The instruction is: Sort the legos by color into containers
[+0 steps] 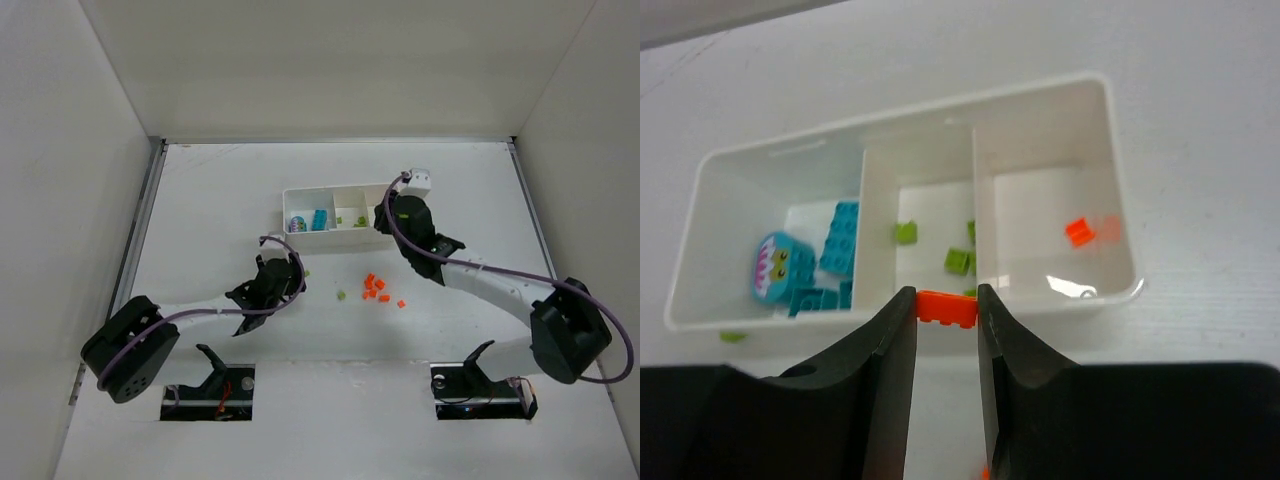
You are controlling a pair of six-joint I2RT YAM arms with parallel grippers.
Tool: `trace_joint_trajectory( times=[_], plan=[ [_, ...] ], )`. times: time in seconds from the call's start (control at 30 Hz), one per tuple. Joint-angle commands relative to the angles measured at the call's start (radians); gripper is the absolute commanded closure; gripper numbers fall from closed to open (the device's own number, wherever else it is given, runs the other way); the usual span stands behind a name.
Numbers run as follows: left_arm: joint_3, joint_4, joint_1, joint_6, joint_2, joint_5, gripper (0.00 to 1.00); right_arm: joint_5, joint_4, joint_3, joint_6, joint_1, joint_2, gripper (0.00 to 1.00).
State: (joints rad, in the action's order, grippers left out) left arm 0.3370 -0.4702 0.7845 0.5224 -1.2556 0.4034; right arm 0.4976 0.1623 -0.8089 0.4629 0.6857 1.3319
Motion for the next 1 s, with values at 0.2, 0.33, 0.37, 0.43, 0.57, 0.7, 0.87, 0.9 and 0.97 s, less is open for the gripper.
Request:
trace_joint_trajectory(
  times=[0.2,0.33,0.37,0.43,0.57,0.7,0.87,0.9,0.97],
  plan=[
    [0.062,-0.044,0.005,0.007,-0.053,0.009,0.52,-0.062,0.014,-0.202,-0.102,-0.120,0.207,0.56],
    [0.063,-0.051,0.015,0.011,-0.071,0.026,0.53,-0.051,0.020,-0.185,-0.102,-0.119,0.187,0.40],
    [0.068,-0.051,0.020,0.013,-0.080,0.035,0.53,-0.050,0.022,-0.168,-0.096,-0.119,0.170,0.40],
    [0.074,-0.048,0.029,0.018,-0.093,0.041,0.54,-0.048,0.032,-0.122,-0.083,-0.098,0.136,0.41],
    [0.091,-0.059,0.060,0.024,-0.129,0.055,0.58,-0.019,0.074,0.019,-0.021,-0.012,0.049,0.47],
    [0.112,-0.064,0.083,0.018,-0.177,0.072,0.61,0.024,0.088,0.134,0.040,0.079,-0.019,0.52],
    [0.137,-0.068,0.089,0.005,-0.226,0.083,0.64,0.078,0.066,0.235,0.111,0.189,-0.118,0.55],
    [0.138,-0.068,0.089,0.005,-0.231,0.092,0.65,0.084,0.060,0.250,0.123,0.206,-0.138,0.55],
    [0.142,-0.062,0.089,0.005,-0.237,0.112,0.66,0.090,0.048,0.278,0.147,0.240,-0.177,0.55]
  ],
)
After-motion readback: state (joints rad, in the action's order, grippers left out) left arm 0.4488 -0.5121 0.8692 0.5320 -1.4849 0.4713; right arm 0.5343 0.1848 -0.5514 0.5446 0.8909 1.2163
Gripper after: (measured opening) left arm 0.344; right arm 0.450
